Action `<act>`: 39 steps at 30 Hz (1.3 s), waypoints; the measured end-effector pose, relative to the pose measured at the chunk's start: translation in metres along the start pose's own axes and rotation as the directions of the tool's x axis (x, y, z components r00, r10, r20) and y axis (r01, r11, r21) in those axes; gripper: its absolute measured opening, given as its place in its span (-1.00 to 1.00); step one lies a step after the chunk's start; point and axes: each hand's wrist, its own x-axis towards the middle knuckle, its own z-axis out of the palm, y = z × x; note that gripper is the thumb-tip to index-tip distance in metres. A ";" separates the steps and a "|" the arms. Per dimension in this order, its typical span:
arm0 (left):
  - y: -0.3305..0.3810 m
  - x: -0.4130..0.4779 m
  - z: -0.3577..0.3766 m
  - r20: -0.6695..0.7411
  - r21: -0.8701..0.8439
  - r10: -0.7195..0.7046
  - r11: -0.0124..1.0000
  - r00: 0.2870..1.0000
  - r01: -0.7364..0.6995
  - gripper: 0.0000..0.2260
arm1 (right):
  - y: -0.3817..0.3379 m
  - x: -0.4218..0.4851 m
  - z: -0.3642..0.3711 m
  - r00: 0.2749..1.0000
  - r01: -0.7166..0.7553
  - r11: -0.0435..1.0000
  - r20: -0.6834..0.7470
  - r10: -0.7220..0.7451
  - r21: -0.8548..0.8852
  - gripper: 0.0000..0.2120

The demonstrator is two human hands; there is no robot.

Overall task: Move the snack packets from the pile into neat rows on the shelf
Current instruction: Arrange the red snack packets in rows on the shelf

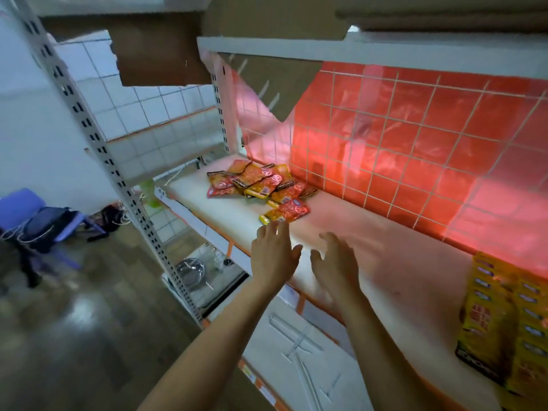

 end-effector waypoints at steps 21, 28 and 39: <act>-0.074 0.118 0.060 0.098 0.254 0.421 0.866 0.902 -0.431 -0.94 | -0.047 0.198 0.072 0.974 0.112 0.990 0.206 -0.092 -0.087 -0.76; -0.075 0.107 0.030 0.074 0.116 0.182 0.975 0.980 -0.190 -0.85 | -0.035 0.197 0.064 0.971 0.014 0.963 0.233 0.050 -0.268 -0.60; -0.054 0.088 0.009 -0.017 -0.392 -0.283 0.884 0.959 0.254 -0.78 | -0.006 0.122 0.044 1.000 -0.022 0.943 -0.001 0.022 -0.331 -0.44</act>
